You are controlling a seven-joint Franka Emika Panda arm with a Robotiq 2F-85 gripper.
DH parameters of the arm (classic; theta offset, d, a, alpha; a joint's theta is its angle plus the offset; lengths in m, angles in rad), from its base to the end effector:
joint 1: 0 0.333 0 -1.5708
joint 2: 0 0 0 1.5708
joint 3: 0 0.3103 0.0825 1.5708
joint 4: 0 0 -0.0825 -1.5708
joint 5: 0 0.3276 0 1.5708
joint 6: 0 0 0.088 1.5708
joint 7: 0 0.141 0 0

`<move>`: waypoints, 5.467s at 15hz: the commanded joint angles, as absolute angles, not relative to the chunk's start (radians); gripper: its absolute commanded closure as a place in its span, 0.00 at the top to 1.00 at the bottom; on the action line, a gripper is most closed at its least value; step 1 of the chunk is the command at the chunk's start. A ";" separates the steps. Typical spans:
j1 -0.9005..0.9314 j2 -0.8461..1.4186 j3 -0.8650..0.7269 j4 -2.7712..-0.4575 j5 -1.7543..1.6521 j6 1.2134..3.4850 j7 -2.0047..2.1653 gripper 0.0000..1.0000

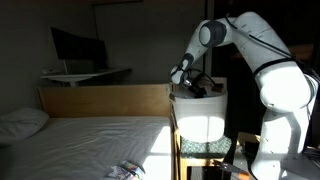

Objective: Take the white and the blue cloths out of the basket and put them on the bed

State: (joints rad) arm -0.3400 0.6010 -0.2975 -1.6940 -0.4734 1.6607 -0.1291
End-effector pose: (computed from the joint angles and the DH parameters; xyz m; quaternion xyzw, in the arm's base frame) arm 0.4102 -0.3627 0.2547 0.8968 -0.1417 -0.3836 0.1688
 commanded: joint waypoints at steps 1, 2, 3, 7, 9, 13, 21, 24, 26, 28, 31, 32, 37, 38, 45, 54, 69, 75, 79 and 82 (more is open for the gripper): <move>-0.351 0.558 -0.292 -1.738 -0.488 1.678 -0.164 0.09; -0.351 0.556 -0.290 -1.733 -0.482 1.673 -0.167 0.12; -0.353 0.555 -0.288 -1.722 -0.475 1.662 -0.176 0.12; -0.358 0.504 -0.270 -1.681 -0.431 1.648 -0.226 0.11; -0.358 0.466 -0.256 -1.643 -0.397 1.625 -0.274 0.11; -0.354 0.425 -0.230 -1.491 -0.327 1.507 -0.384 0.11; -0.348 0.425 -0.180 -1.182 -0.195 1.270 -0.428 0.11; -0.336 0.389 -0.158 -1.162 -0.146 1.243 -0.424 0.11; -0.323 0.334 -0.133 -1.197 -0.114 1.244 -0.421 0.10; -0.307 0.261 -0.101 -1.267 -0.077 1.256 -0.415 0.11; -0.272 0.131 -0.055 -1.412 -0.034 1.292 -0.416 0.10; -0.260 0.088 -0.041 -1.459 -0.022 1.298 -0.419 0.10; -0.188 0.046 -0.045 -1.490 -0.005 1.306 -0.401 0.16; -0.179 0.011 -0.042 -1.534 -0.002 1.332 -0.399 0.16; -0.138 -0.019 -0.044 -1.612 0.054 1.365 -0.399 0.10; 0.035 -0.061 0.050 -1.653 0.218 1.362 -0.391 0.10; 0.099 0.131 0.109 -1.548 0.186 1.398 -0.255 0.09; 0.108 0.223 0.119 -1.524 0.180 1.434 -0.214 0.16; 0.109 0.271 0.119 -1.487 0.176 1.434 -0.197 0.16; 0.111 0.276 0.119 -1.490 0.177 1.446 -0.188 0.09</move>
State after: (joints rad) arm 0.1115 0.2702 0.1147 -1.4874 0.1780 1.4375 -0.1973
